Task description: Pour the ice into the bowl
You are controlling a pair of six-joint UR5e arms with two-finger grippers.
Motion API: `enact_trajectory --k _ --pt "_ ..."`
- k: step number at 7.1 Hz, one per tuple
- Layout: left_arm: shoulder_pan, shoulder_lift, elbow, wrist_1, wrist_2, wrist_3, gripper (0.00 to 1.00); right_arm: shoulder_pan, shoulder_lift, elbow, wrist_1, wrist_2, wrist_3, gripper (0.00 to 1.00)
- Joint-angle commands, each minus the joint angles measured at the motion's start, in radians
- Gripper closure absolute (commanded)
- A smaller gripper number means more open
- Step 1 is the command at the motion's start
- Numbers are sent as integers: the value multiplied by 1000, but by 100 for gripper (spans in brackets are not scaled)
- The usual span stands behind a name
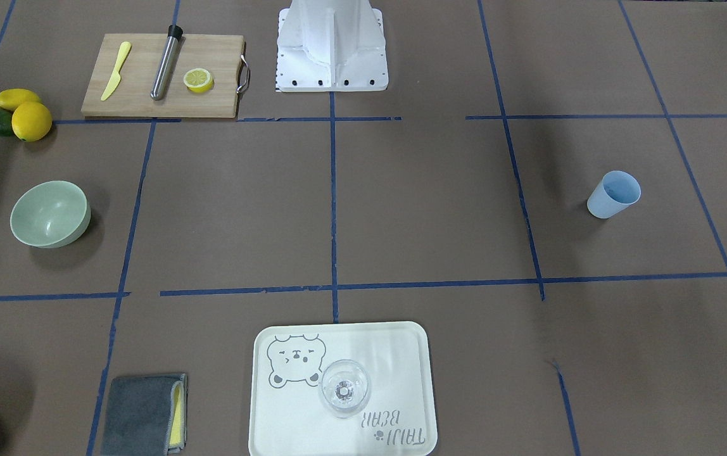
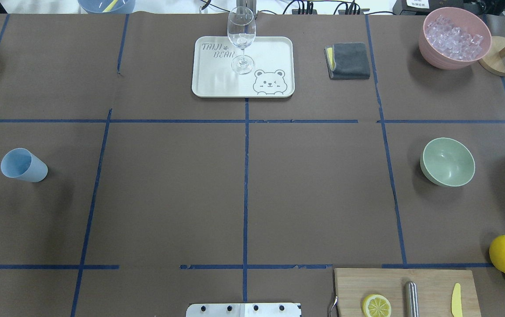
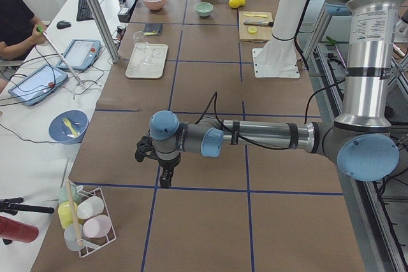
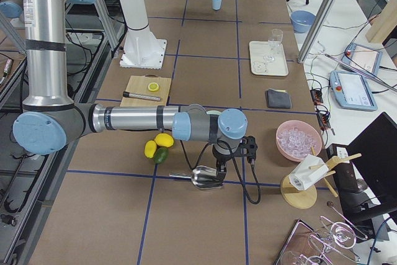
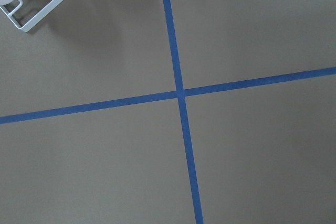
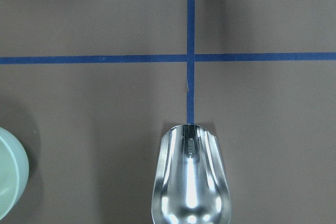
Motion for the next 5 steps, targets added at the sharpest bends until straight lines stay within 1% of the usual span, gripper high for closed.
enact_trajectory --k 1,2,3,4,5 --pt "0 0 -1 0 0 0 0 0 3 1 2 -6 2 0" --pt "0 0 -1 -4 -1 0 0 0 8 3 2 -5 4 0" --pt "0 -4 -2 -8 -1 2 0 -3 37 8 3 -14 8 0" --pt "0 -3 -21 -76 -1 -4 0 -6 51 8 3 -10 21 0" --pt "2 -5 -28 -121 -1 -6 0 -9 102 18 -5 -2 18 0"
